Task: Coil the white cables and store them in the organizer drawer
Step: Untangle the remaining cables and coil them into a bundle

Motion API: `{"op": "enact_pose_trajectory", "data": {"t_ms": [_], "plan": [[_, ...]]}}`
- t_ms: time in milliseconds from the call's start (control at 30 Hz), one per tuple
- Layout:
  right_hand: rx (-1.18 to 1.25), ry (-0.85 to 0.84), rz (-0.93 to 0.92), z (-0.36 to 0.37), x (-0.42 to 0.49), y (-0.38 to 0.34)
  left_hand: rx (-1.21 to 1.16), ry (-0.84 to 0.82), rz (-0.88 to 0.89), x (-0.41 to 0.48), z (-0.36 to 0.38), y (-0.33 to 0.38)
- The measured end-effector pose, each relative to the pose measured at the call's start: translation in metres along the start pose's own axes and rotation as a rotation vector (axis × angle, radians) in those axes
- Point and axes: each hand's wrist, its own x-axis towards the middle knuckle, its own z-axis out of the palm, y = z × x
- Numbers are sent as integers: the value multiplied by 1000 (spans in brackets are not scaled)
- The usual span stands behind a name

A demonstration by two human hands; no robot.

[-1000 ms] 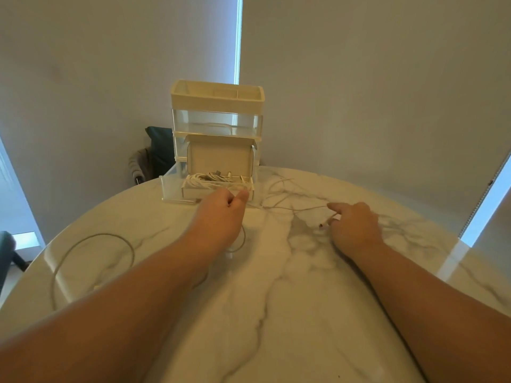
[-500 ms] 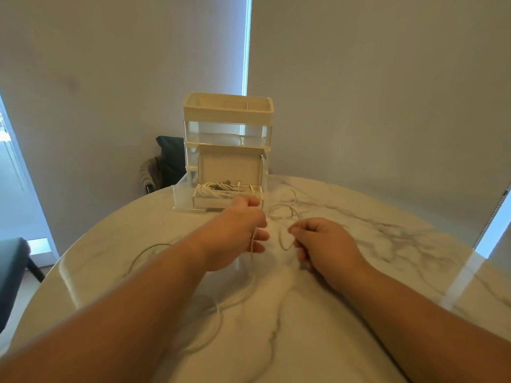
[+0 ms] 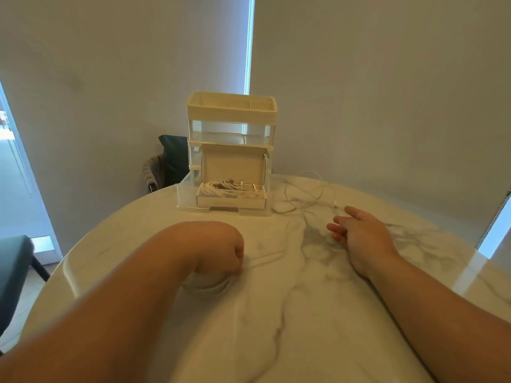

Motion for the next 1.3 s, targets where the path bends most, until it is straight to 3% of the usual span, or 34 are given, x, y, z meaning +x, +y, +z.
{"op": "enact_pose_trajectory", "data": {"t_ms": [100,200,267,300,367,400,567,633,867,1067,1200,1300], "plan": [[-405,-35,-199,3,-18,-5,-307,189,48,12,4,1],[-506,-25,-713,9,-50,-17,-549,388,81,17,6,7],[-616,-245,-964,15,-64,-16,-640,467,118,18,6,10],[-708,-416,-947,18,-67,-12,-679,491,142,16,5,12],[-941,-733,-745,25,-71,-6,-773,509,202,13,3,13],[-1026,-798,-696,27,-67,-2,-833,511,234,11,3,14],[-974,-586,-598,18,-41,-3,-1093,506,268,12,-3,7],[-944,-537,-559,12,-39,-2,-1064,469,213,13,-4,4],[-815,-523,-626,9,-43,-3,-1070,451,141,18,3,5],[-660,-455,-622,7,-41,-3,-1079,486,188,20,7,4],[-680,-495,-728,16,-50,-1,-1072,505,193,25,11,13],[-642,-546,-668,21,-60,-1,-1094,498,193,27,13,17]]}}
